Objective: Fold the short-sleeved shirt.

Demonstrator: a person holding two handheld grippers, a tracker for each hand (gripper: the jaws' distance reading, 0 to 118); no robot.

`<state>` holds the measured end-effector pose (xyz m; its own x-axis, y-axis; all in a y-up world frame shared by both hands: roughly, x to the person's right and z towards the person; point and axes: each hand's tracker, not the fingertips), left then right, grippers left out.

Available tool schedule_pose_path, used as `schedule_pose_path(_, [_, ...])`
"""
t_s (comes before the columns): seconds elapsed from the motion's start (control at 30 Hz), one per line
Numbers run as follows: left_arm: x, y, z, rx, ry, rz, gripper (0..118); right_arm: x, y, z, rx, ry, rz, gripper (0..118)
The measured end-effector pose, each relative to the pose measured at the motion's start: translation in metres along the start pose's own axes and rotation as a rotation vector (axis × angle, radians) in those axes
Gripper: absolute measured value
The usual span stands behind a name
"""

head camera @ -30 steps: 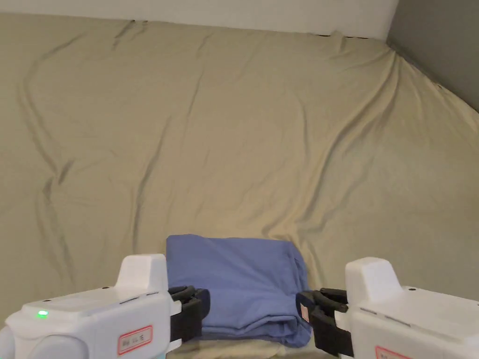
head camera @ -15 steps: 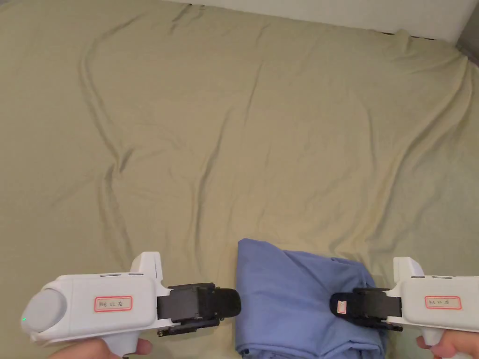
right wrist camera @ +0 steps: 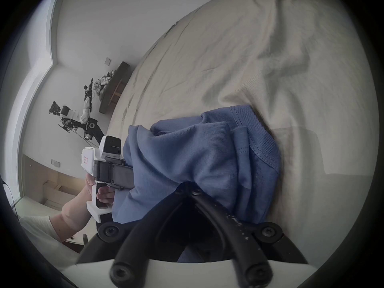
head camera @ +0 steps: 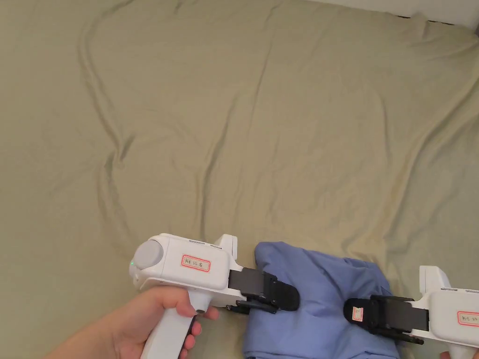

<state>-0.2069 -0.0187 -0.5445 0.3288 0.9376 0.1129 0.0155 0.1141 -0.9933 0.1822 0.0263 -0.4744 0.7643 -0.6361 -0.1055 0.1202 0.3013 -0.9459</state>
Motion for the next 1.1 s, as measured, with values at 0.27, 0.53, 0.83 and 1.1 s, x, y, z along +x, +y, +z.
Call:
schedule_pose_path(0.27, [0.025, 0.004, 0.110, -0.012, 0.140, -0.162, 16, -0.058, -0.012, 0.048, 0.170, 0.063, 0.026, 1])
schedule_pose_path(0.53, [0.008, 0.021, 0.308, 0.007, 0.459, -0.117, 16, -0.139, -0.018, 0.048, 0.194, 0.026, 0.164, 1])
schedule_pose_path(0.83, [-0.024, 0.061, 0.452, 0.003, 1.094, -0.125, 16, -0.145, -0.031, 0.036, 0.234, 0.079, 0.211, 1])
schedule_pose_path(1.1, [-0.039, 0.067, 0.519, 0.029, 1.240, -0.024, 15, -0.144, -0.027, 0.031, 0.218, -0.037, 0.233, 1])
